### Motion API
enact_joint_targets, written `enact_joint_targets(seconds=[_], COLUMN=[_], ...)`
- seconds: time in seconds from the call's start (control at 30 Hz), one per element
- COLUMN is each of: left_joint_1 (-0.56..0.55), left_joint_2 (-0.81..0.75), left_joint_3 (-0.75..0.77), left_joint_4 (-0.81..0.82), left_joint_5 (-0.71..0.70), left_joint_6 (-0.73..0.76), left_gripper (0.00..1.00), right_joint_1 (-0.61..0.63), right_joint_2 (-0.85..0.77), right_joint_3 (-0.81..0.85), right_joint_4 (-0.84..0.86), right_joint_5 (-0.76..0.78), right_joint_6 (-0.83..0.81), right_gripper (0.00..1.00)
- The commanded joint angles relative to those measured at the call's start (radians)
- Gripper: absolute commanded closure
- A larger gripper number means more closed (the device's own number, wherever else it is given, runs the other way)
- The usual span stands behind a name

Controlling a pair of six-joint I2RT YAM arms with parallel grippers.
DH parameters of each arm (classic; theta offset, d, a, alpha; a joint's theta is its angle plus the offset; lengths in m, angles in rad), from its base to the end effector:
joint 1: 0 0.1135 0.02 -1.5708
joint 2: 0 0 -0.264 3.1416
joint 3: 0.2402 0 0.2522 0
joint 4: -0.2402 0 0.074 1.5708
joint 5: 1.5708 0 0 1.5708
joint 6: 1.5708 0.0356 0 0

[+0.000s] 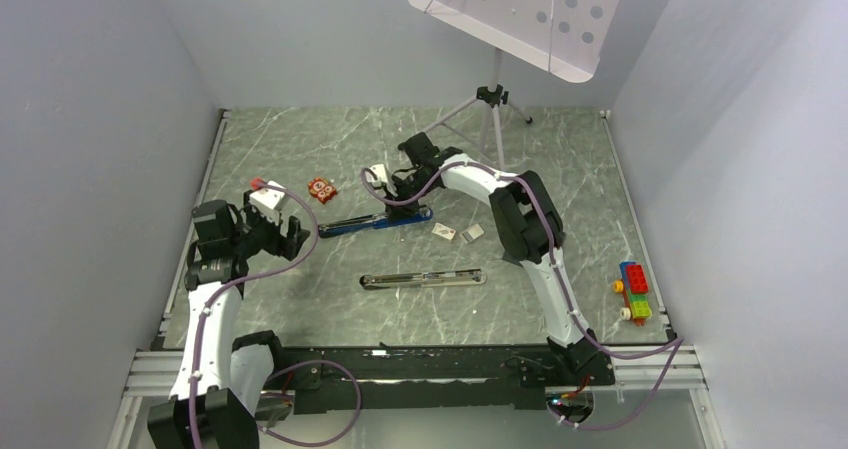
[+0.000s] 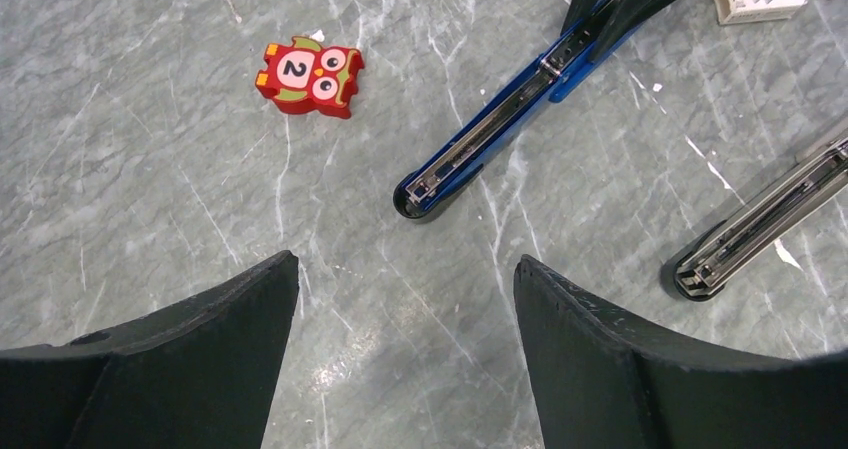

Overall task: Load the staples into the stapler
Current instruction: Close the stapler at the center of the board.

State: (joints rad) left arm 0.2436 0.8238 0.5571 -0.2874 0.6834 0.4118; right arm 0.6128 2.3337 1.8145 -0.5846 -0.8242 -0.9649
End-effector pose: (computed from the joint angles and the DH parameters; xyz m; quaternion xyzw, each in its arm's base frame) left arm 0.1793 0.0214 0.2471 0.2317 0.8064 -0.1295 0.5284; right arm 0.3851 0.3027 0.1472 -0.6978 0.5624 0.3465 0.2770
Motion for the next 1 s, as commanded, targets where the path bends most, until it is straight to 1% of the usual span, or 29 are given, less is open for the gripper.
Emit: enact_joint_targets(seconds=[0.0,0.07,0.13,0.2,0.23,0.33,0.4,0.43,0.5,0.6,0.67,0.8,0.97], left_joint_1=[0.006,0.006,0.007,0.011,0.014,0.018,0.024,0.024,0.024,0.024,0.023,0.023,0.022], left_joint_2=[-0.032,-0.028,-0.021,-0.007,0.002,0.038,0.060,0.056,0.030,-0.017,-0.035,-0.023,0.060], left_joint_3=[-0.008,-0.022,-0.033,-0.041,-0.044,-0.054,-0.074,-0.095,-0.143,-0.228,-0.249,-0.171,-0.127], left_joint_4=[0.081,0.114,0.151,0.189,0.204,0.213,0.224,0.267,0.351,0.529,0.631,0.570,0.486], left_joint_5=[0.047,0.031,-0.031,-0.103,-0.125,-0.207,-0.199,-0.177,-0.132,-0.017,0.048,0.125,0.262], left_joint_6=[-0.069,-0.115,-0.196,-0.323,-0.421,-0.633,-0.708,-0.726,-0.709,-0.593,-0.505,-0.312,-0.159], left_gripper=[0.18,0.18,0.19,0.18,0.18,0.18,0.18,0.18,0.17,0.14,0.14,0.12,0.13], right_joint_1=[-0.021,-0.028,-0.036,-0.041,-0.045,-0.054,-0.057,-0.059,-0.063,-0.074,-0.077,-0.083,-0.088], right_joint_2=[-0.052,-0.060,-0.068,-0.078,-0.085,-0.108,-0.124,-0.131,-0.143,-0.154,-0.162,-0.173,-0.179], right_joint_3=[-0.015,-0.023,-0.025,-0.033,-0.039,-0.067,-0.079,-0.086,-0.094,-0.087,-0.076,-0.053,-0.039], right_joint_4=[0.014,0.022,0.023,0.040,0.051,0.096,0.113,0.126,0.141,0.133,0.121,0.102,0.088], right_joint_5=[-0.049,-0.064,-0.081,-0.096,-0.103,-0.124,-0.137,-0.147,-0.165,-0.210,-0.229,-0.247,-0.258], right_joint_6=[-0.019,-0.017,-0.016,-0.003,0.001,0.030,0.038,0.045,0.051,0.048,0.036,0.026,0.023], right_gripper=[0.96,0.97,0.98,0.98,0.99,0.99,0.99,0.99,0.99,0.99,1.00,1.00,1.00])
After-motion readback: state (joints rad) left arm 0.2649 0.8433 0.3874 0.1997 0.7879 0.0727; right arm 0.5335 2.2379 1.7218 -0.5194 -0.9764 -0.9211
